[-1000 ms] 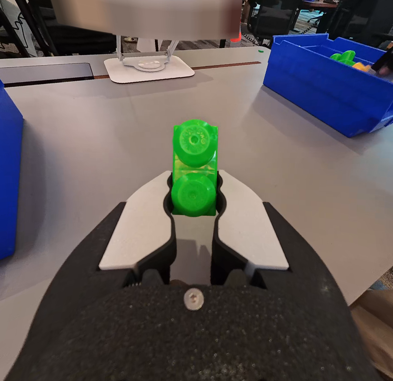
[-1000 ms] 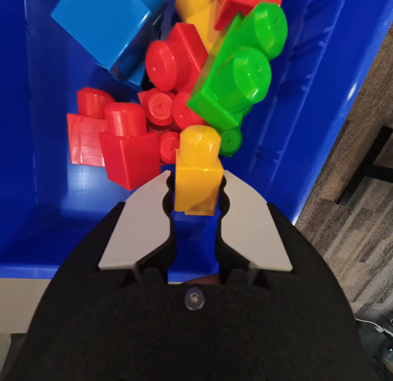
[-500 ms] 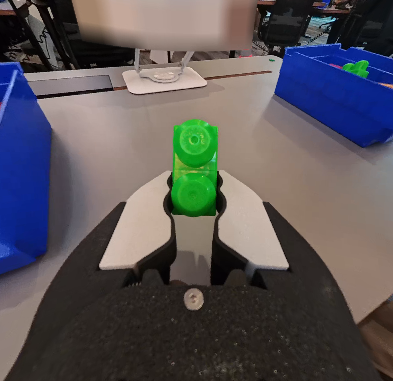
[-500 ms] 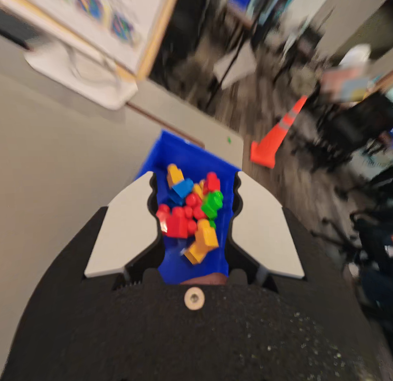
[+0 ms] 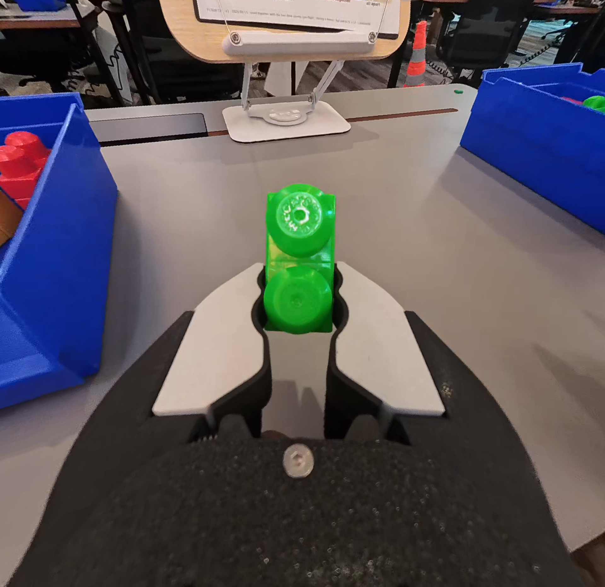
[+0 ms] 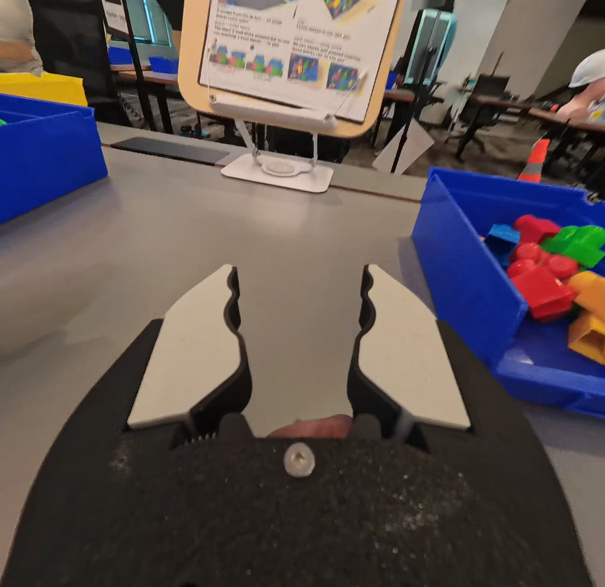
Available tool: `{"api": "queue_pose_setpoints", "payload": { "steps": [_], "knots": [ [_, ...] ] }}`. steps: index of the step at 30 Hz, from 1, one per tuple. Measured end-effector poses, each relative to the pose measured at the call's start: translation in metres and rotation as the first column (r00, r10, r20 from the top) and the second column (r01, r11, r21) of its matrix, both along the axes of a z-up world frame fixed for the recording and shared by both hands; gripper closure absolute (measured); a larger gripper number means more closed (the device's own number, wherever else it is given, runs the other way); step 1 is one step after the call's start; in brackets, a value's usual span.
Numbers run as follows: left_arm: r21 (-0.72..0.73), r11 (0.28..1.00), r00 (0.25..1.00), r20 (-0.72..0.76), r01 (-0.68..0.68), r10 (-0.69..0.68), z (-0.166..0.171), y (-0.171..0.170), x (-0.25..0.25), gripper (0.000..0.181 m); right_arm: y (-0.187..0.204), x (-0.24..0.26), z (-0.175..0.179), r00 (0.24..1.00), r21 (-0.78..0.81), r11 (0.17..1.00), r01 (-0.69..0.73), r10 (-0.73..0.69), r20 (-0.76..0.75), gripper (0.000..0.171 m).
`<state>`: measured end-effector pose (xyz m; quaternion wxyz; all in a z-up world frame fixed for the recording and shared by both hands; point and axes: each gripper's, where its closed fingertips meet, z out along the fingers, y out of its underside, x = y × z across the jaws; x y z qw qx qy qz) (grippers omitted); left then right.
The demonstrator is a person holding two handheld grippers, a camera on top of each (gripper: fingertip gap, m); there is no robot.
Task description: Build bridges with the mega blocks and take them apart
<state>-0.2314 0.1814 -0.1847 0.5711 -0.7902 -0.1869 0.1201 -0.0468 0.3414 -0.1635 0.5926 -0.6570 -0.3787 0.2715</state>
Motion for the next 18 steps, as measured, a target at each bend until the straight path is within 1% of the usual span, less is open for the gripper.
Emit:
{"api": "queue_pose_setpoints", "payload": {
  "steps": [10, 13, 14, 16, 18],
  "knots": [
    [-0.012, 1.0, 1.0, -0.005, 0.022, -0.022, 0.0, 0.0, 0.006, 0.145, 0.0, -0.002, -0.008, 1.0, -0.04, 0.999, -0.022, 0.023, 0.017, 0.101],
    [-0.039, 0.995, 0.996, -0.014, 0.092, -0.093, -0.002, 0.004, 0.013, 0.145, -0.002, -0.006, -0.007, 0.998, -0.035, 0.998, -0.054, 0.055, 0.027, 0.101],
    [-0.056, 0.989, 0.99, -0.02, 0.139, -0.14, -0.001, 0.007, 0.016, 0.145, -0.005, -0.01, -0.005, 0.995, -0.026, 0.995, -0.097, 0.097, 0.029, 0.101],
    [-0.084, 0.958, 0.961, -0.017, 0.274, -0.276, 0.005, 0.016, 0.026, 0.145, -0.016, -0.024, 0.004, 0.968, 0.004, 0.969, -0.246, 0.245, 0.059, 0.105],
    [-0.138, 0.9, 0.908, -0.017, 0.413, -0.419, 0.011, 0.024, 0.036, 0.145, -0.033, -0.04, 0.013, 0.89, 0.01, 0.895, -0.446, 0.442, 0.107, 0.105]
  ]
}}
